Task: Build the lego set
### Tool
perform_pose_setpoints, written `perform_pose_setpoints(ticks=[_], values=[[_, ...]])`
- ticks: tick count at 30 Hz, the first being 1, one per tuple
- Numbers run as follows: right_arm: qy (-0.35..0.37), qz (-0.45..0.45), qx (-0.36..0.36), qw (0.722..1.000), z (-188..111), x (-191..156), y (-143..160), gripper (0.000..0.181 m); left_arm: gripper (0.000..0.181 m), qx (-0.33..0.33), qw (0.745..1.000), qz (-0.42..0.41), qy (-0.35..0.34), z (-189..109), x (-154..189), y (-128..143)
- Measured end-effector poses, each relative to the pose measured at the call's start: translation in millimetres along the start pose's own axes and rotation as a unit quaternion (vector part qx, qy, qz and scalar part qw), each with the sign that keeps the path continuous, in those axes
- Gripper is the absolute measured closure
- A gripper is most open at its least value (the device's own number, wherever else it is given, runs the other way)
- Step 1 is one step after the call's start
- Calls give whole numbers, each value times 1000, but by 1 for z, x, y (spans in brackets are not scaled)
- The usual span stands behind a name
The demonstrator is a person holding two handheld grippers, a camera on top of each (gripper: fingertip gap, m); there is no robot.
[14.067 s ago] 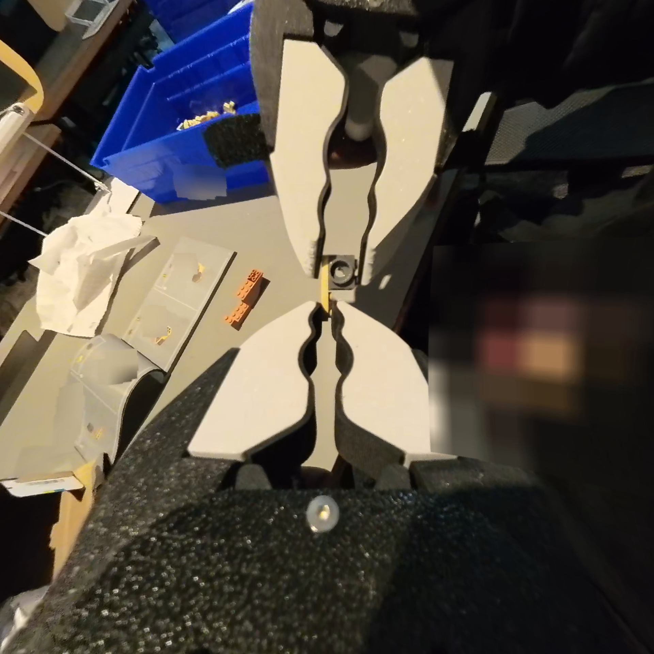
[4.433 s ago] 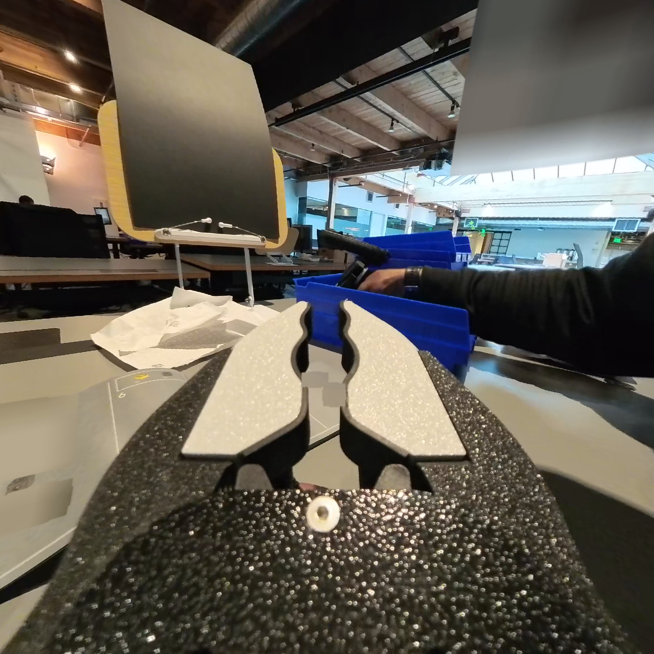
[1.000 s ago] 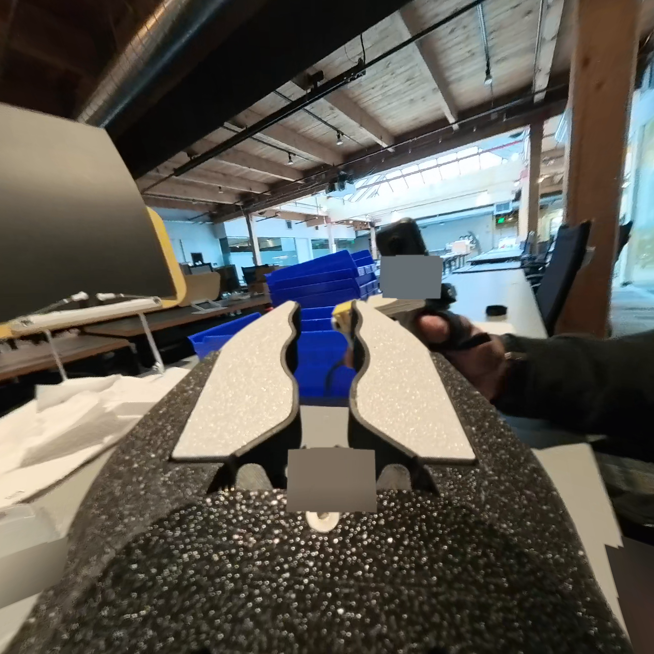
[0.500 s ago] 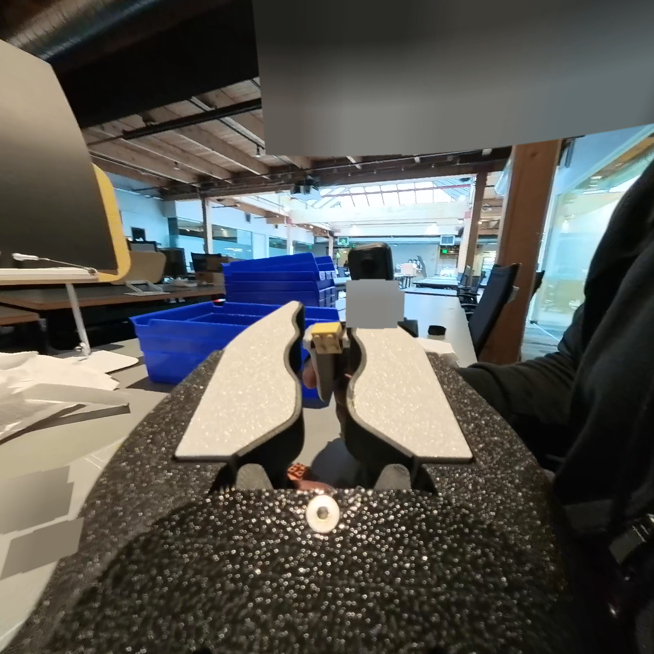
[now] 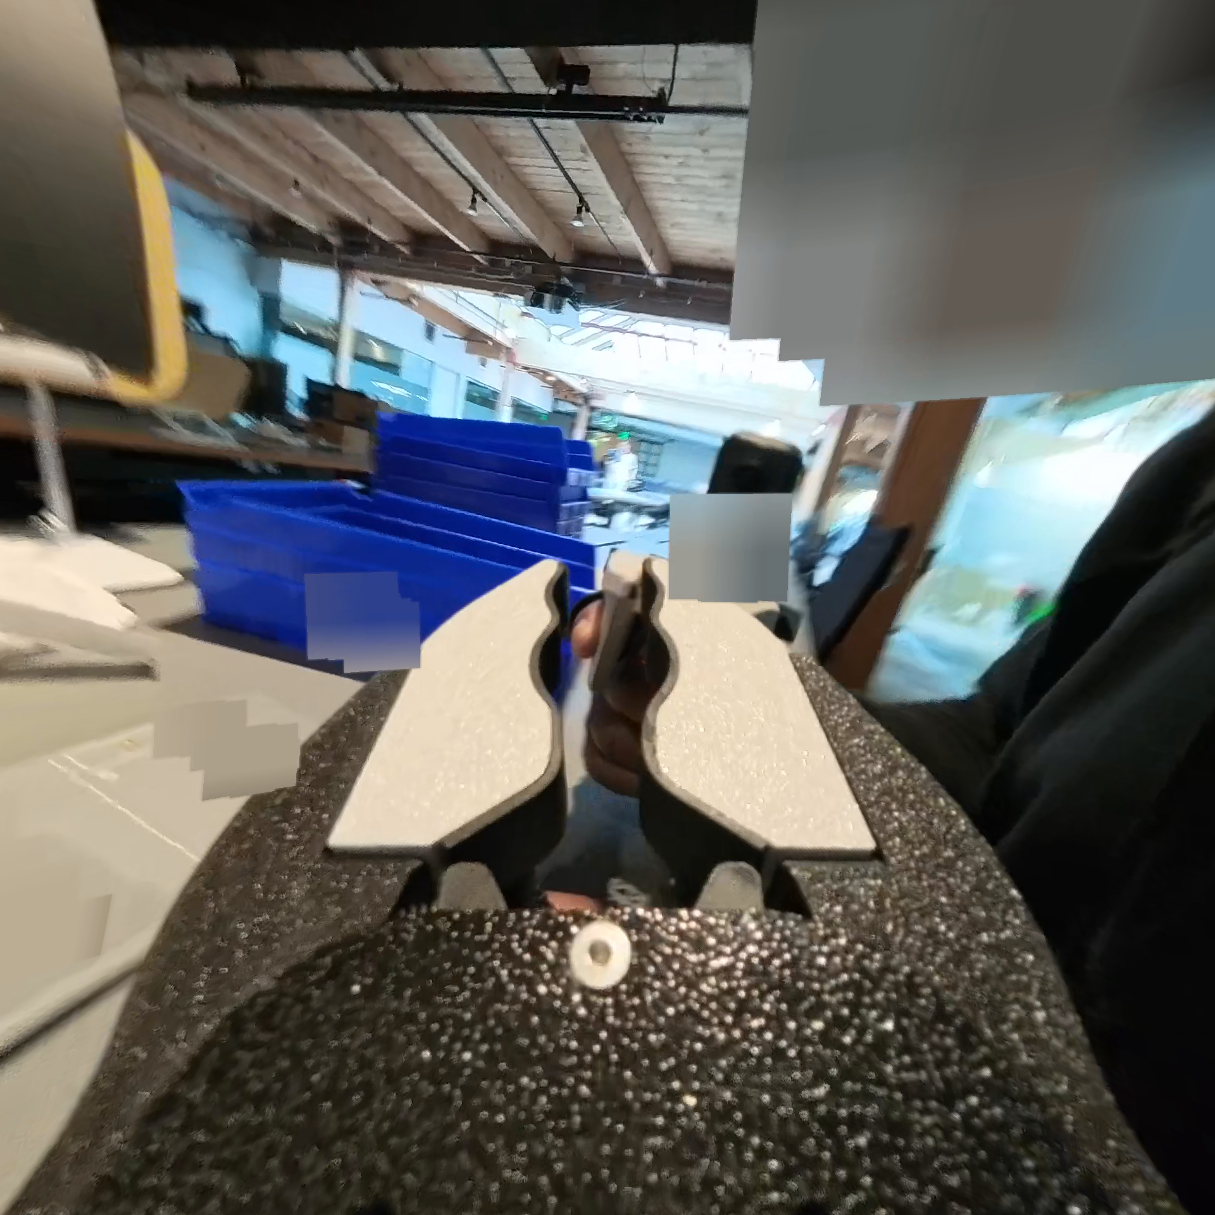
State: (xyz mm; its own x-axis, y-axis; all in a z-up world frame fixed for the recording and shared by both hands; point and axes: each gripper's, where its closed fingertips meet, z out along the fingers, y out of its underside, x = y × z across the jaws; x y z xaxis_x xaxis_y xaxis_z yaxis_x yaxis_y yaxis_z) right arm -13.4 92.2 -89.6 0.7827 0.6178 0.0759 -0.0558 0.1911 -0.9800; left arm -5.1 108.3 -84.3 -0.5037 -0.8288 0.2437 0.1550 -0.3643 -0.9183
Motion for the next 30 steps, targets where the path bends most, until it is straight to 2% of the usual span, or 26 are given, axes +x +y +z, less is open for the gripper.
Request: perform_pose_setpoints(ticks=[5, 11, 15, 21, 27, 30], values=[[20, -67, -20, 997, -5, -2, 1, 165, 162, -14, 979, -203, 24, -2, -16, 6], [38, -114, -36, 992, -8, 0, 2, 166, 161, -82, 942, -323, 49, 0, -12, 20], [47, -165, -67, 983, -6, -2, 10, 166, 161, -106, 922, -366, 74, 3, -3, 28], [57, -191, -79, 977, -4, -2, 14, 165, 161, -117, 907, -393, 100, 4, 4, 36], [64, -211, -80, 972, -6, -2, 14, 165, 161, -87, 890, -429, 132, 0, 5, 27], [60, -214, -79, 972, -5, -4, 14, 165, 159, -84, 878, -440, 172, 0, 15, 24]])
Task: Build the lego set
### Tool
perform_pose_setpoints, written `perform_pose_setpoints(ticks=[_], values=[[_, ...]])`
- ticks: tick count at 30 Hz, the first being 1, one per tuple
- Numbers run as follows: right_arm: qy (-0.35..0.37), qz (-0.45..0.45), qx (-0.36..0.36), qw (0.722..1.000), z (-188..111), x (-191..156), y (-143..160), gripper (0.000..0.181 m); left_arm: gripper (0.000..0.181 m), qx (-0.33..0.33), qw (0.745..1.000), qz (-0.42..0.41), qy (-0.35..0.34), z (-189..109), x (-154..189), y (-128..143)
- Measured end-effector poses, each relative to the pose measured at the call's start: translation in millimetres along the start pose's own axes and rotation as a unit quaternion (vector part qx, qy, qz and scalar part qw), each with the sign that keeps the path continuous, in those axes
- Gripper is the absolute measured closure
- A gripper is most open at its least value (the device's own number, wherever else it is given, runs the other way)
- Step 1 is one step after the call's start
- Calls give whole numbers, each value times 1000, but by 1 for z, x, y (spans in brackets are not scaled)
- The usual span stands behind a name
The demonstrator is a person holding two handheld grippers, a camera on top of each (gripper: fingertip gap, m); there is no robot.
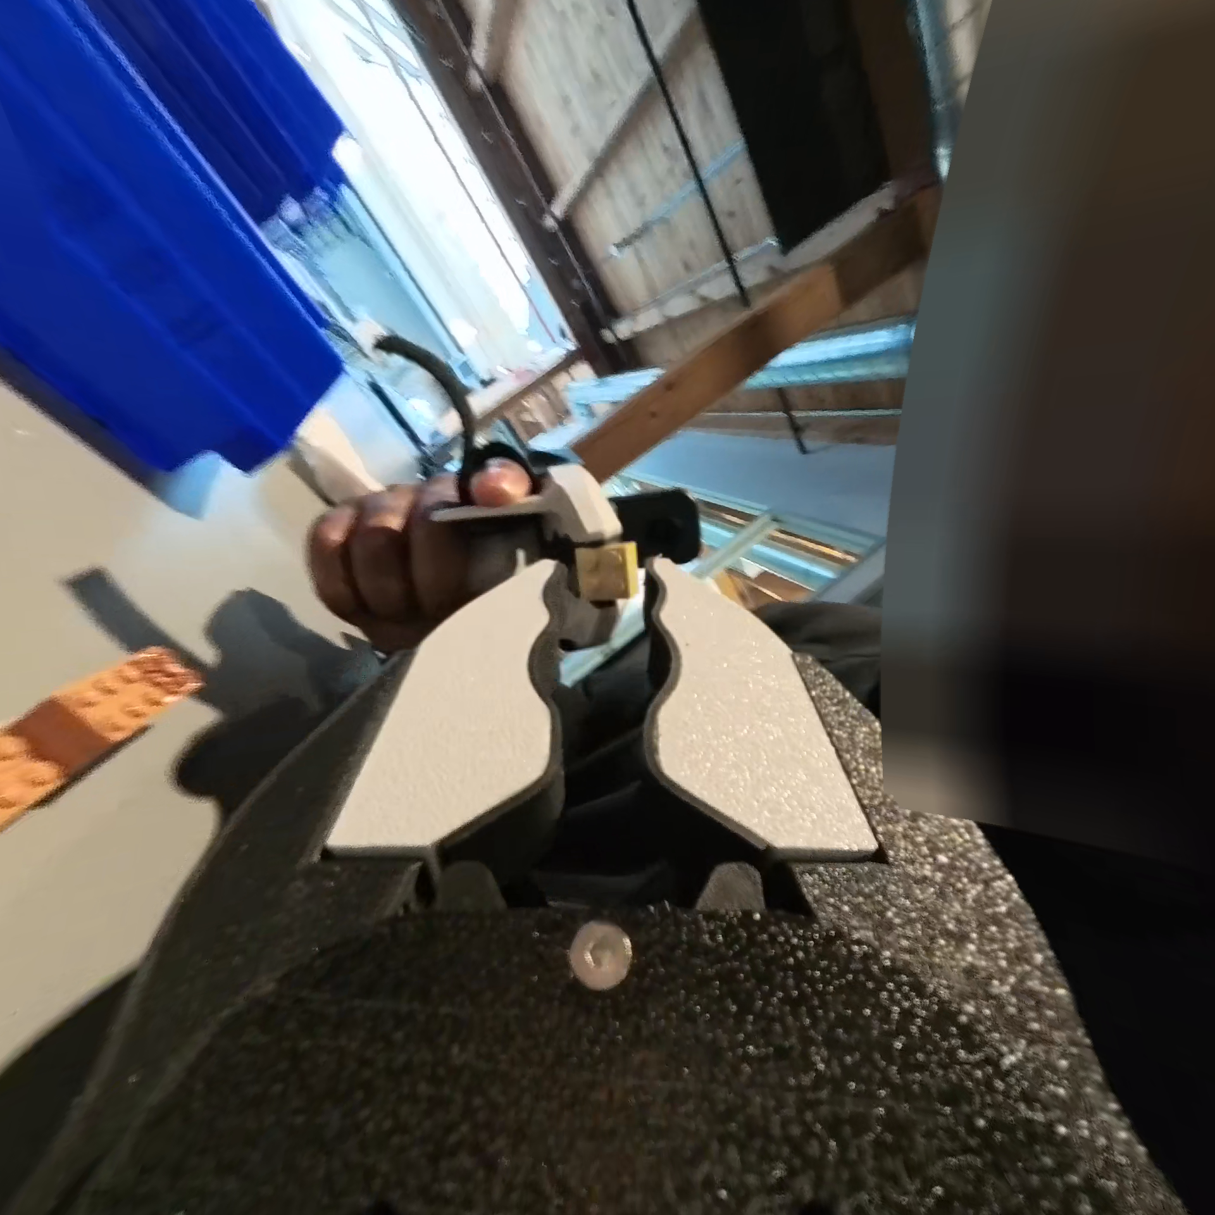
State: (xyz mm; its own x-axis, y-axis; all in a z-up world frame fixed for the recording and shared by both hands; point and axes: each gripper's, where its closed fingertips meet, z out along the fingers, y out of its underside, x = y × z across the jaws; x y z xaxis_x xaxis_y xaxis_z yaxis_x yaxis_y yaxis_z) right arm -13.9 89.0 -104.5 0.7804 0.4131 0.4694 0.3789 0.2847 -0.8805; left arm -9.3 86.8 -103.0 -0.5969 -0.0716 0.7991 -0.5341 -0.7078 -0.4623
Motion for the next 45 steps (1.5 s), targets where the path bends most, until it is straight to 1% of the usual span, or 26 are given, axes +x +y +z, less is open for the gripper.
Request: perform_pose_setpoints(ticks=[3, 8, 10, 12, 14, 15, 16, 17, 19, 21, 23, 24, 26, 27, 28, 30, 33, 34, 35, 37, 41, 45], values=[[-3, -3, 0, 1000, 1, -2, 0, 165, 151, -15, 1000, -12, 14, 6, 0, 8], [-9, -6, 2, 1000, 1, -5, -1, 166, 150, -17, 999, -28, 26, 10, -1, 11], [-12, -11, -3, 1000, 2, -6, 0, 166, 152, -17, 999, -29, 30, 10, -1, 11], [-15, -12, -5, 1000, 3, -8, 1, 165, 163, -19, 999, -23, 39, 9, 2, 12], [-14, -7, -12, 1000, 4, -7, 3, 165, 164, -22, 999, -15, 37, 9, 2, 12], [-11, -8, -21, 1000, 4, -7, 6, 162, 165, -21, 999, -10, 37, 8, 2, 12], [-10, -10, -34, 999, 5, -6, 10, 153, 165, -20, 999, -4, 39, 7, 4, 11], [-12, -12, -46, 999, 4, -7, 13, 147, 165, -18, 999, 5, 36, 6, 6, 9], [-19, -16, -59, 998, 1, -10, 17, 144, 165, -19, 999, 35, 15, 4, 7, 6], [-36, -2, -81, 996, -6, -16, 24, 145, 165, -34, 996, 78, -38, 1, 4, 6], [-66, 15, -114, 991, -16, -25, 34, 152, 165, -70, 980, 141, -119, -3, -4, 10], [-83, 25, -131, 987, -20, -30, 39, 153, 165, -94, 966, 173, -165, -7, -10, 13], [-117, 31, -179, 976, -28, -38, 52, 154, 165, -142, 925, 235, -264, -19, -26, 21], [-133, 36, -210, 968, -32, -42, 61, 155, 164, -165, 906, 248, -299, -24, -33, 27], [-145, 42, -239, 959, -35, -44, 70, 154, 165, -187, 895, 250, -319, -28, -38, 36], [-172, 57, -290, 940, -40, -52, 87, 155, 164, -224, 878, 246, -344, -30, -49, 55], [-196, 69, -355, 911, -44, -63, 109, 152, 165, -265, 844, 247, -396, -37, -68, 76], [-194, 77, -355, 911, -42, -64, 108, 153, 164, -274, 833, 249, -410, -39, -72, 81], [-193, 82, -351, 912, -40, -65, 106, 150, 164, -280, 825, 252, -420, -39, -75, 84], [-188, 87, -362, 909, -39, -67, 108, 150, 164, -284, 817, 257, -432, -38, -75, 86], [-187, 108, -379, 900, -37, -76, 107, 153, 164, -304, 789, 268, -461, -42, -78, 87], [-164, 133, -399, 893, -39, -83, 103, 155, 164, -322, 768, 277, -480, -47, -78, 88]])
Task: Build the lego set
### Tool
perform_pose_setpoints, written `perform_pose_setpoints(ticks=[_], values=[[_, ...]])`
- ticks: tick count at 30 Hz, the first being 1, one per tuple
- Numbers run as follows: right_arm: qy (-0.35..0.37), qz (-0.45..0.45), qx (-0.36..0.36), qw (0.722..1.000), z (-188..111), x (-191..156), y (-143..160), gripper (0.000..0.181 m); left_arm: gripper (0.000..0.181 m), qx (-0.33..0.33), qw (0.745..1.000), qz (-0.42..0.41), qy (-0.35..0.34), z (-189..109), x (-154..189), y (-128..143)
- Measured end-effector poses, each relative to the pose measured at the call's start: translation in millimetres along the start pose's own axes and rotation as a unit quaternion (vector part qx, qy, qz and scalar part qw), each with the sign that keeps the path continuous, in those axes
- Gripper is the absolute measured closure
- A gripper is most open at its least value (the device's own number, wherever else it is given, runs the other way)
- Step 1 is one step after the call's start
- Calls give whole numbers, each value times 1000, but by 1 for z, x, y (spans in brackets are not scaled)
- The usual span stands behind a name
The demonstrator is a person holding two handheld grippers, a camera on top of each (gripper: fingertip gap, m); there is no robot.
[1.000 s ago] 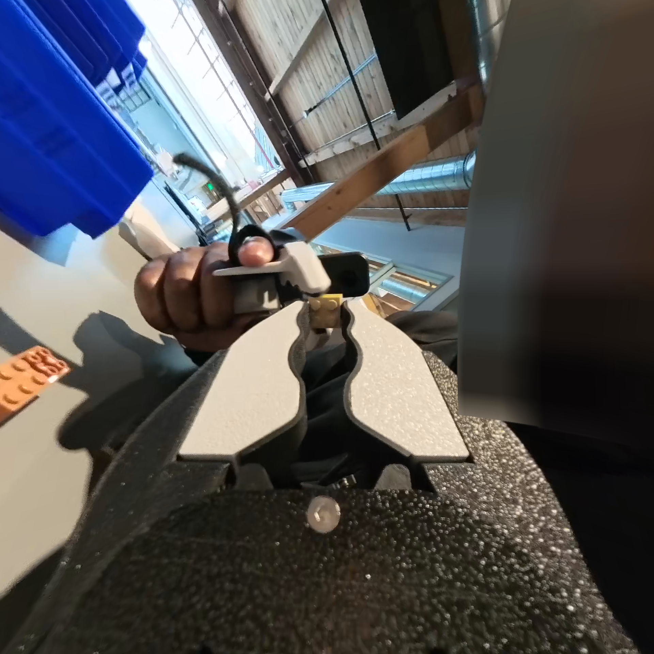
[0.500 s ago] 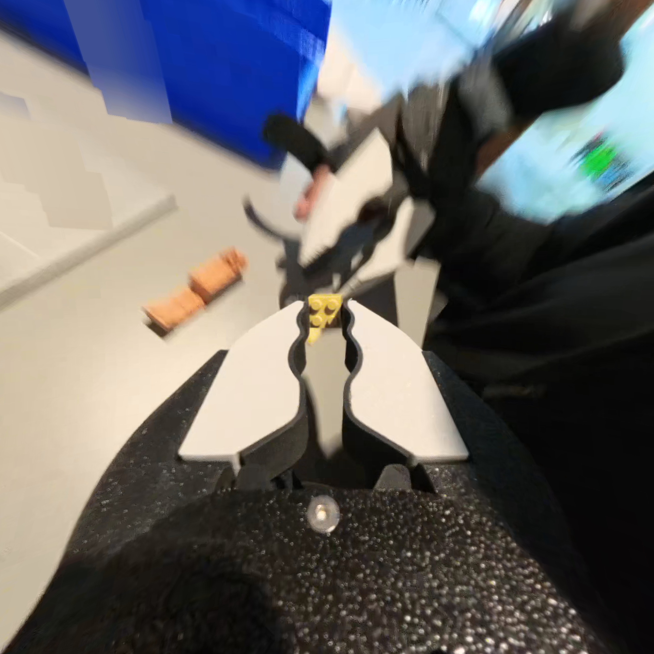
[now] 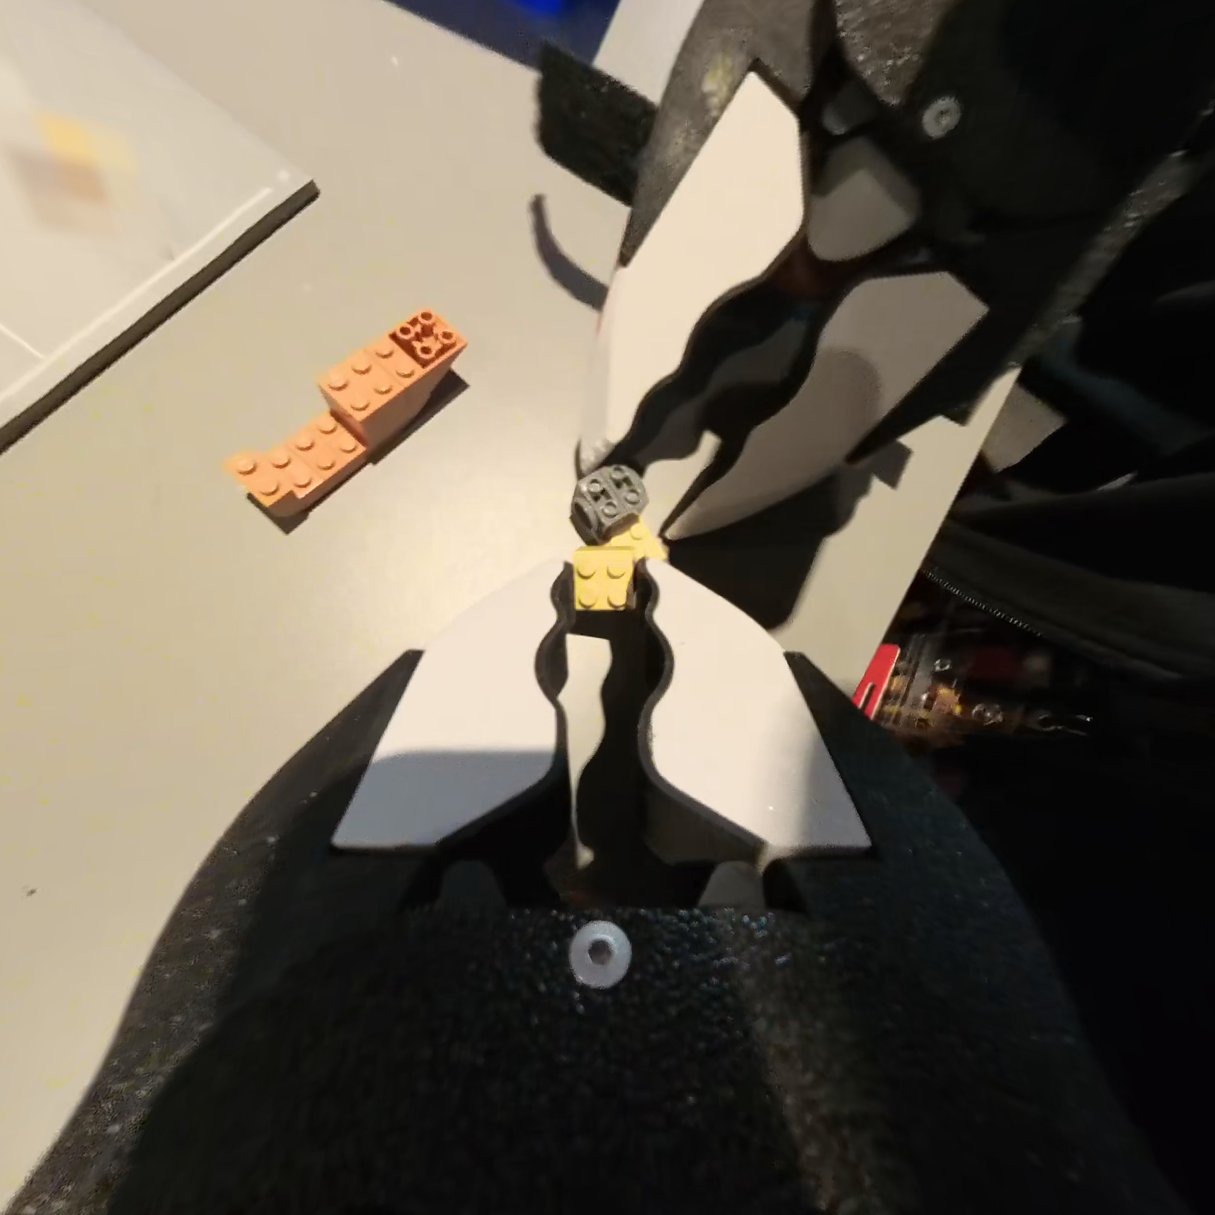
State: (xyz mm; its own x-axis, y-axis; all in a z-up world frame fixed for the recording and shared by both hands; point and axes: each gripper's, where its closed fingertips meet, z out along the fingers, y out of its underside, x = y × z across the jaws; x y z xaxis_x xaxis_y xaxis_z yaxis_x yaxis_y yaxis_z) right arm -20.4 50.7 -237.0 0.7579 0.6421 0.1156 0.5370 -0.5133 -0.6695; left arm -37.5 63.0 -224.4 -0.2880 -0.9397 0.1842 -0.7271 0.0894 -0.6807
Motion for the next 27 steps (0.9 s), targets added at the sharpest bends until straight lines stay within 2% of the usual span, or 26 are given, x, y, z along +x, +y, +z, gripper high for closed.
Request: perform_pose_setpoints(ticks=[4, 8, 14, 22, 27], values=[[-16, 8, 2, 1000, -5, -11, 2, 154, 164, -7, 1000, 9, -1, -4, 4, 1], [-15, -1, 21, 1000, -8, 1, 1, 142, 164, -17, 999, 25, -9, -4, 5, 2], [-72, -25, 49, 996, -3, 0, -8, 139, 164, -43, 998, 49, -23, 3, 7, 5], [-92, -48, 19, 994, 6, -4, -5, 158, 164, -66, 995, 65, -47, 7, 6, 6], [-80, -44, 21, 996, 7, -2, -7, 158, 164, -86, 991, 79, -58, 9, 5, 9]])
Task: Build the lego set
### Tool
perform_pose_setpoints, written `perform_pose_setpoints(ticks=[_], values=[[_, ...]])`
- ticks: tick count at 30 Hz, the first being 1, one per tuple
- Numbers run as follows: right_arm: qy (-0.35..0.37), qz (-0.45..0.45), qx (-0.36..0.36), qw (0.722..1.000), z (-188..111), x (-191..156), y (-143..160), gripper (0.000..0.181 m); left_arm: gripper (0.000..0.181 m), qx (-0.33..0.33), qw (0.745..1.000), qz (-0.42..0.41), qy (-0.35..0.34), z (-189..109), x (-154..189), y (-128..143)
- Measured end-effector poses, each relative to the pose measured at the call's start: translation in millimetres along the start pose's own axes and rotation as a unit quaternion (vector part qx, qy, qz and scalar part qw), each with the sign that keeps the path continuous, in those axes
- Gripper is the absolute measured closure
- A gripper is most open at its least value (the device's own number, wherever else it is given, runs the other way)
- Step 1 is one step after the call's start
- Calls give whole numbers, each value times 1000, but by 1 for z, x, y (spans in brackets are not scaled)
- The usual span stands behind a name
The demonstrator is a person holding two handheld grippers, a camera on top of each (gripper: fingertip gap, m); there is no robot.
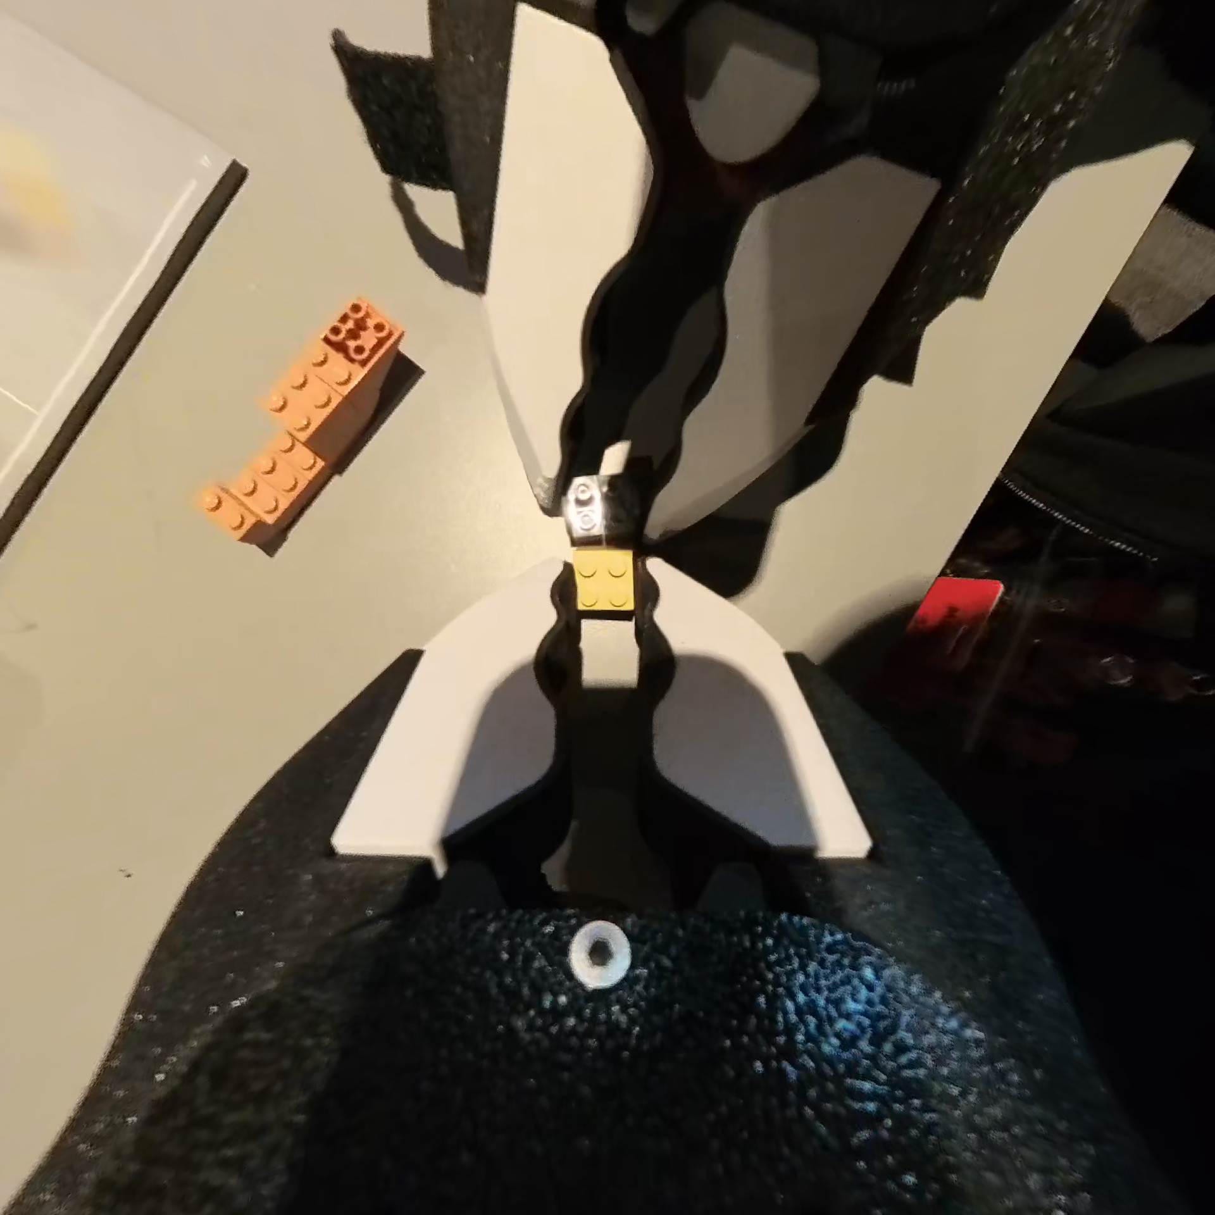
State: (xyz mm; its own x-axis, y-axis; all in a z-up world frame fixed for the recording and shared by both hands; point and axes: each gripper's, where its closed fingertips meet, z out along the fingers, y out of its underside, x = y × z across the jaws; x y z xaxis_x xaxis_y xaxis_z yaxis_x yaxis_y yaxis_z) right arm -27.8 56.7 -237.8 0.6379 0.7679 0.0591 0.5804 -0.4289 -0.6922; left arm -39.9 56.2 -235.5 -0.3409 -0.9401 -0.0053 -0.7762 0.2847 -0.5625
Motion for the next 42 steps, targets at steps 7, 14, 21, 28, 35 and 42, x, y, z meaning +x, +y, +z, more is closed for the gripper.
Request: perform_pose_setpoints(ticks=[7, 14, 21, 28, 35, 42], values=[[5, -2, 1, 1000, 0, 0, 0, 158, 163, -18, 999, 25, -15, 2, -2, 0], [8, -2, 3, 1000, 0, 0, -1, 158, 162, -18, 999, 25, -9, 4, 0, -1], [13, 2, 10, 1000, -2, 1, -1, 159, 157, -5, 1000, 8, 4, 5, 2, 2], [5, 17, 36, 999, -7, 2, -5, 159, 154, 43, 999, -21, 3, -4, -5, -4], [-28, 64, 71, 995, -16, 3, -12, 158, 151, 160, 987, 17, 9, -32, -5, -20], [-45, 104, 77, 991, -28, 4, -16, 158, 146, 266, 932, 217, -117, -48, -5, -31]])
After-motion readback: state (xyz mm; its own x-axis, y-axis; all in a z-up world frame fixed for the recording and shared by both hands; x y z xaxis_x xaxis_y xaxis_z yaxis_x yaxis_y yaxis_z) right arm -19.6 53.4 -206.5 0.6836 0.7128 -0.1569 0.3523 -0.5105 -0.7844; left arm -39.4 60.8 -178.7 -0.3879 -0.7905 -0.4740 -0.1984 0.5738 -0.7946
